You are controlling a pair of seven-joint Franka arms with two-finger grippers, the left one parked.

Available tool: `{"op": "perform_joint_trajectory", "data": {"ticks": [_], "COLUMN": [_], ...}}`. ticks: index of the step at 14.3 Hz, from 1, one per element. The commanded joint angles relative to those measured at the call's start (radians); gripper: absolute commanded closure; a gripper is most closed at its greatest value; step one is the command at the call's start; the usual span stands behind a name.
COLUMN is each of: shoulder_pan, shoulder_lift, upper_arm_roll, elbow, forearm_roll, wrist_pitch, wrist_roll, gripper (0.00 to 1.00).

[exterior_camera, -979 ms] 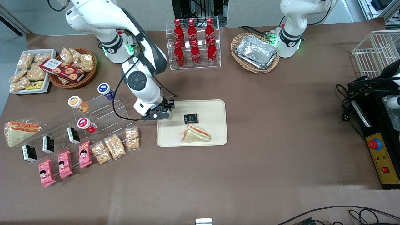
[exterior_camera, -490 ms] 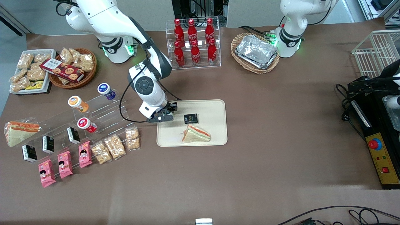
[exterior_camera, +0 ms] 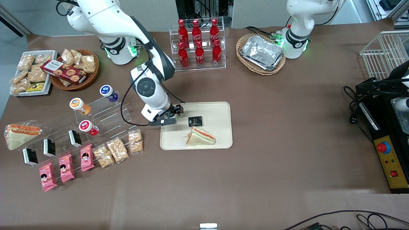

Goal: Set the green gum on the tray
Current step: 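Open the right gripper and withdraw it back toward the rack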

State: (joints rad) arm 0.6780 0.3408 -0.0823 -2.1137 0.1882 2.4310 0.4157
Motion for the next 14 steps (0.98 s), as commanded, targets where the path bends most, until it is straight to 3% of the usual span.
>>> {"op": "perform_joint_trajectory", "data": {"ticks": [1, 8, 12, 14], "shoulder_pan": [-0.115, -0.418, -0.515, -0.549], "shoulder_lift": [-0.136, -0.328, -0.322, -0.304], "upper_arm_roll": [-0.008, -0.019, -0.021, -0.021], "elbow": [0.006, 0.055, 0.254, 0.366], "forearm_roll": [0.020, 0.011, -0.061, -0.061], "wrist_pitch": [-0.125, -0.424, -0.660, -0.774], "wrist_roll": [-0.116, -0.339, -0.368, -0.370], "gripper": [0.01, 0.00, 0.00, 0.00]}}
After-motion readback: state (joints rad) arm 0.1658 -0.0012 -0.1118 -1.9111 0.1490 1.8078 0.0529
